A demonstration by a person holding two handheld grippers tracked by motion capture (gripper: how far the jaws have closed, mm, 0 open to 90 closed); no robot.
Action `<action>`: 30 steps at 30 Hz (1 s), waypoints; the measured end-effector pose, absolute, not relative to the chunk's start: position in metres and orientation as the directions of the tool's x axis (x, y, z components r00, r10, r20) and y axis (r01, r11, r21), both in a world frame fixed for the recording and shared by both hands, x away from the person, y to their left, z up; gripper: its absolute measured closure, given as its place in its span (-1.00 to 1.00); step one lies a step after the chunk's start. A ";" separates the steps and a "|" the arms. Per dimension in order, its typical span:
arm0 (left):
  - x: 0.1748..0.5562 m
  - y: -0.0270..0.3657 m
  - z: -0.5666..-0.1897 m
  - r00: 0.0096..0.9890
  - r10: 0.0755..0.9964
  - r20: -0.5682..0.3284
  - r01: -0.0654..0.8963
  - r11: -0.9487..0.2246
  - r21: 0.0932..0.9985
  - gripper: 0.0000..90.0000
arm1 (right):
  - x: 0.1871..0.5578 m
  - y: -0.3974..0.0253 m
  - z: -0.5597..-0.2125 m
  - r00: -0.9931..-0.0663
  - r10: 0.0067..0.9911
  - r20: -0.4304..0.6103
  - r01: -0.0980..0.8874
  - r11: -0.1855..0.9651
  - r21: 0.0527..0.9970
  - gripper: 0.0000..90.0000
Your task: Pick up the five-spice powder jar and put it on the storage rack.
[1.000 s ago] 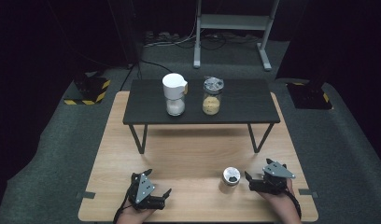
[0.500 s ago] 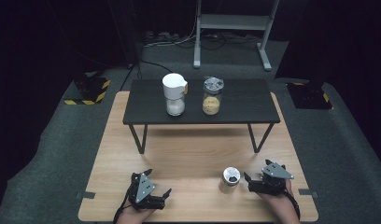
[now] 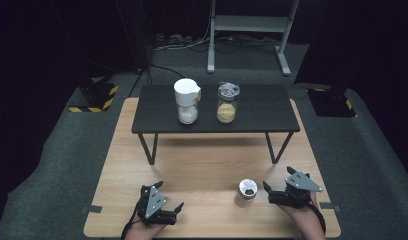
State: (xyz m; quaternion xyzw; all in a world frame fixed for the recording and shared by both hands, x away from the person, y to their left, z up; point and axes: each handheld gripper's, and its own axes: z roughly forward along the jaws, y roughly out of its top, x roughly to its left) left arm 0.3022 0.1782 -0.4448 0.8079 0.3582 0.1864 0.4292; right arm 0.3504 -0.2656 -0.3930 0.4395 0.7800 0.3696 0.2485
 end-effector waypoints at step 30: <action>0.301 0.178 -0.445 0.676 0.736 -0.003 0.417 -0.379 0.826 -0.98 | 0.335 -0.230 -0.345 -0.583 0.812 0.002 0.421 0.301 0.856 -1.00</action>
